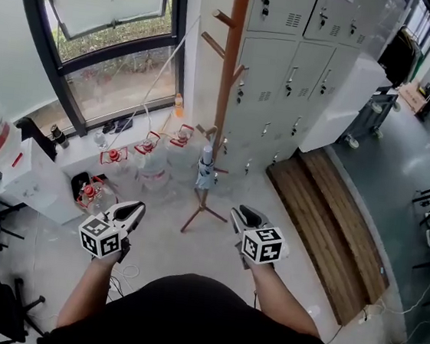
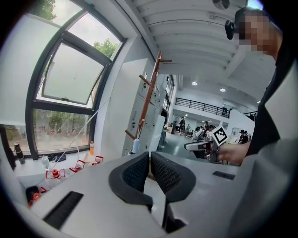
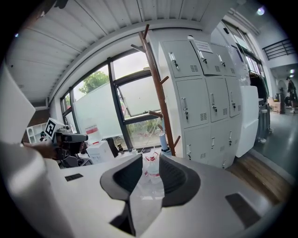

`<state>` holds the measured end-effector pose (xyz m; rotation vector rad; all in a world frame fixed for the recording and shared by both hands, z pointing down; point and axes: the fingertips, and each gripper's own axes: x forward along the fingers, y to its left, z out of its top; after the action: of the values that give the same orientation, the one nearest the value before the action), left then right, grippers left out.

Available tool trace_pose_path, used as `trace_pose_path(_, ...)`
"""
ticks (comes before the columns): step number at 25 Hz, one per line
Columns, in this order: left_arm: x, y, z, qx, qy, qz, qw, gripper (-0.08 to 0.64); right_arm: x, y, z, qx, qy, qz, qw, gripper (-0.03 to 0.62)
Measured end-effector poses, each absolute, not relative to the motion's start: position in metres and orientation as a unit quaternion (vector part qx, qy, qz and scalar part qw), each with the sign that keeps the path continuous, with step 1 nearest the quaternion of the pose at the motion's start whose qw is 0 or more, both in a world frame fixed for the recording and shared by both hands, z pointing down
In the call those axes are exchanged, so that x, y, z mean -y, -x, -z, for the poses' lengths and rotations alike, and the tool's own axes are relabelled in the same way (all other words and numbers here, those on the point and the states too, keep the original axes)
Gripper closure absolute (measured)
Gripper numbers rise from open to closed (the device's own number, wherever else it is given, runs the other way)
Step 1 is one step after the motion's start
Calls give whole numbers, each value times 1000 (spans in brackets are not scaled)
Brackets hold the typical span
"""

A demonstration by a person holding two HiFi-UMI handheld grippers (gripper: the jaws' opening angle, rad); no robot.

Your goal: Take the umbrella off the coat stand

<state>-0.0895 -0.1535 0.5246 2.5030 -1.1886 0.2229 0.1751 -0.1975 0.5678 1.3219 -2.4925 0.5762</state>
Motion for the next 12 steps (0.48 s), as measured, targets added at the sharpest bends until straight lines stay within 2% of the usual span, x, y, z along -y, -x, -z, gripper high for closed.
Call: trace_pose_path(12,151,98,-529,430,-880,-70,191,528,199,-162,-577,861,-443,-208,143,486)
